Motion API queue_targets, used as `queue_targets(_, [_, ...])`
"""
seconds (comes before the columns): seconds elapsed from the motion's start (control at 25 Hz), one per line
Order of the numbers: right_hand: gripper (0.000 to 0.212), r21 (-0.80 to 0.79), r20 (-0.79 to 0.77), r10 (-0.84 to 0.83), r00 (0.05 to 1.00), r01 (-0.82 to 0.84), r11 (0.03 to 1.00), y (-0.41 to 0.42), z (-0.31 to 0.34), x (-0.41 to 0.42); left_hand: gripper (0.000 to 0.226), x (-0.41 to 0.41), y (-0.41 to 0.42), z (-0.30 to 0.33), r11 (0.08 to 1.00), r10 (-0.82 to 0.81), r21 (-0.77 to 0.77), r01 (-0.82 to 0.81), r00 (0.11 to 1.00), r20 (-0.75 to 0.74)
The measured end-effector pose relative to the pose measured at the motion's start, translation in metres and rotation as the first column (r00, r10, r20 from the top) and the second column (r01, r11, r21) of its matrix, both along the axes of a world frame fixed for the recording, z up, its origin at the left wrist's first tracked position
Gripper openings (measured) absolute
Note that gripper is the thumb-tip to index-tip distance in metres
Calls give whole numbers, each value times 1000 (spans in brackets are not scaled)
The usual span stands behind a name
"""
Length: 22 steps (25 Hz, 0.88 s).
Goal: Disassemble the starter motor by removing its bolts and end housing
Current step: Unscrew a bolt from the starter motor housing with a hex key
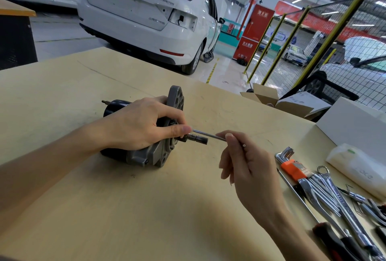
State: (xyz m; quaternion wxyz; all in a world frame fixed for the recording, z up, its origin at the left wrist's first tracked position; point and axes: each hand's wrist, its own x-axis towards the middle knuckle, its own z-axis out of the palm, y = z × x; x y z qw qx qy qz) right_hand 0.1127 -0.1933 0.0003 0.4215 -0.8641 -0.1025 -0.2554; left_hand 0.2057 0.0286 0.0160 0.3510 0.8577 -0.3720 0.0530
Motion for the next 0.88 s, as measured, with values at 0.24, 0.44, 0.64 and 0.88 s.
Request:
queue_targets(0.24, [40, 365, -146, 293, 945, -224, 904, 1, 10, -6, 34, -1, 1, 1, 1000, 3, 24, -3, 1000, 26])
queue_targets(0.44, [45, 400, -230, 235, 944, -129, 908, -5, 11, 0, 32, -1, 1, 1, 1000, -1, 28, 0, 999, 32])
queue_targets(0.64, [25, 527, -159, 345, 925, -216, 822, -5, 13, -2, 31, 0, 0, 1, 1000, -9, 18, 9, 1000, 25])
queue_targets(0.88, [41, 490, -169, 291, 942, -176, 854, -6, 13, -1, 34, 1, 1, 0, 1000, -14, 29, 13, 999, 31])
